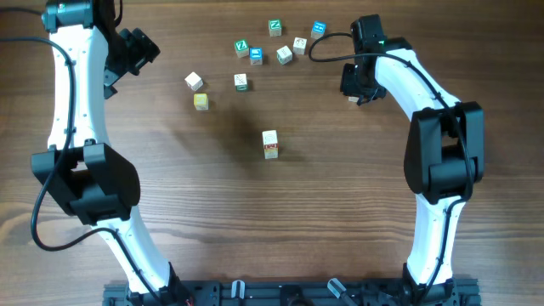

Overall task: Form a tower
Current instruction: 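Grasp a blue-sided block from the cluster with the right gripper, then carry the blue-sided block over the tower and lower it onto Z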

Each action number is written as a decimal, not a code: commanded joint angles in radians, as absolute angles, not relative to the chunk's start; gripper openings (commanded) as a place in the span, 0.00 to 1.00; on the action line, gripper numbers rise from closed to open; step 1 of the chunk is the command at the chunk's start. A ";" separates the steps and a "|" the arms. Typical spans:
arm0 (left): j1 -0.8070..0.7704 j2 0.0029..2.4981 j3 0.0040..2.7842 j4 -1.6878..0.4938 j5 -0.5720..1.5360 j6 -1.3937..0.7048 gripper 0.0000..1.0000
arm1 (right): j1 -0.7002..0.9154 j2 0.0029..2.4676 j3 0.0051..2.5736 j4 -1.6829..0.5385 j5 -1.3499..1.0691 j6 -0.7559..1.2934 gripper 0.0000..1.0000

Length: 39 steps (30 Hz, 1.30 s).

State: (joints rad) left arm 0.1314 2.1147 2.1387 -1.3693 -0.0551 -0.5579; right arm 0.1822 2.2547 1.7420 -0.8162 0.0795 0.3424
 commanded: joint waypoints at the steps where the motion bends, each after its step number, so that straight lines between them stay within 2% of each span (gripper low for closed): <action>1: 0.131 2.111 2.147 -1.370 -0.057 -0.554 1.00 | 0.177 2.190 1.768 -0.821 0.097 0.342 0.30; 8: 0.131 2.111 2.147 -1.370 -0.057 -0.554 1.00 | 0.192 1.958 1.768 -0.881 0.033 0.341 0.30; 9: 0.131 2.111 2.147 -1.370 -0.057 -0.554 1.00 | 0.198 1.927 1.768 -0.894 0.022 0.341 0.29; 12: 0.131 2.111 2.147 -1.370 -0.057 -0.554 1.00 | 0.222 1.843 1.768 -0.937 0.021 0.340 0.14; 13: 0.131 2.111 2.147 -1.370 -0.057 -0.554 1.00 | 0.226 1.826 1.768 -0.954 0.020 0.341 0.12; 20: 0.131 2.111 2.147 -1.370 -0.057 -0.554 1.00 | 0.230 1.808 1.768 -1.015 -0.160 0.342 0.19; 26: 0.131 2.111 2.147 -1.370 -0.057 -0.554 1.00 | 0.258 1.808 1.768 -1.055 -0.167 0.341 0.22; 39: 0.131 2.111 2.147 -1.370 -0.057 -0.554 1.00 | 0.580 1.809 1.768 -1.052 -0.120 0.429 0.25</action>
